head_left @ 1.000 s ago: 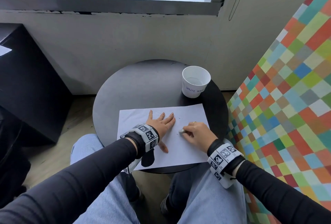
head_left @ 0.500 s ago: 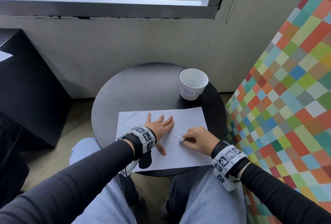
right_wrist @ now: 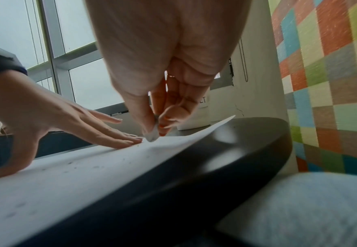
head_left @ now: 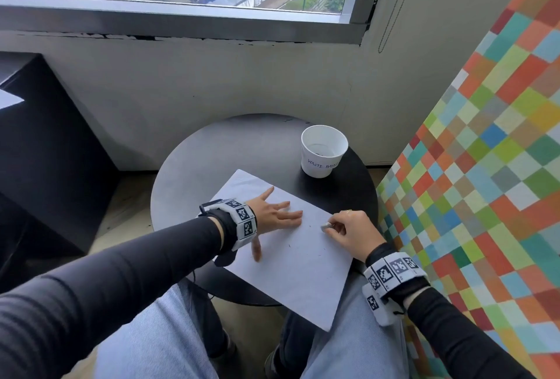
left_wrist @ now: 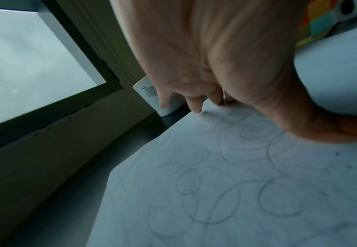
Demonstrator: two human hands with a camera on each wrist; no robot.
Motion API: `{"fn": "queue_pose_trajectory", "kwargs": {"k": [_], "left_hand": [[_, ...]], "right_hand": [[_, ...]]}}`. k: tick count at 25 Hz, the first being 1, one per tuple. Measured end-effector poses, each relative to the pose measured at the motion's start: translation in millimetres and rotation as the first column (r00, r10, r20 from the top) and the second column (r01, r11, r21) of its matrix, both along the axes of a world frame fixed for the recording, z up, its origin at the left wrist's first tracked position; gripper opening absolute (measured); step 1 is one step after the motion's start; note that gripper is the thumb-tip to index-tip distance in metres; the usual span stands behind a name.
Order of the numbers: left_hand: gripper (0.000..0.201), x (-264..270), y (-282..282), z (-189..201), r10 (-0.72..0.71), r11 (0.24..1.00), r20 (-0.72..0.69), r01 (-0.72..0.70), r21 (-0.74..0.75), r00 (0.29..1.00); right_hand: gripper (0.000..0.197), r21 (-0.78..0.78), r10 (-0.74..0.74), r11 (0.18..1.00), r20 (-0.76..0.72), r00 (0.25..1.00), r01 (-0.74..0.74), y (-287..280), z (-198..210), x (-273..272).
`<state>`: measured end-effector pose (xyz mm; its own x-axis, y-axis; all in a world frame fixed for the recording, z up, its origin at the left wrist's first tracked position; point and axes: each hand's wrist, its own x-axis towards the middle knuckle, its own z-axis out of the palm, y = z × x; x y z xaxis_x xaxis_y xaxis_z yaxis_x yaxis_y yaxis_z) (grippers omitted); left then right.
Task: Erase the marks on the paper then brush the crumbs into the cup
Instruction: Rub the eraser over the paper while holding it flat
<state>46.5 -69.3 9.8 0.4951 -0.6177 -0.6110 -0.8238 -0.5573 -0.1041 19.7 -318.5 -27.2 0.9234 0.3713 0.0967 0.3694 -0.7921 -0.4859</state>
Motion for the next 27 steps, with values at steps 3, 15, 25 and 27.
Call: {"fn": "queue_pose_trajectory", "kwargs": {"k": [3,15,25,27], "left_hand": [[0.117,-8,5,-8,0.304,0.946,-0.002,-0.302,-0.118,0.953],[0.135,-34,-19,-31,0.570,0.807,0.019,-0.556,-0.198,0.821],[0.135,-44,-28,-27,0.585,0.803,0.050,-0.570,-0.175,0.809],[0.134,-44,-28,-27,0.585,0.803,0.051,-0.570,-0.173,0.809]], "right_hand": [[0.016,0.011,0.000,1.000,-0.029,1.000,0.000,1,-6,-4],[0.017,0.205,0.123,0.971,0.012,0.992,-0.123,31,-5,-19],[0.012,0.133,0.224,0.965,0.015,0.975,-0.224,45,-14,-22],[0.014,0.127,0.182,0.975,0.027,0.983,-0.184,46,-14,-18]]}}
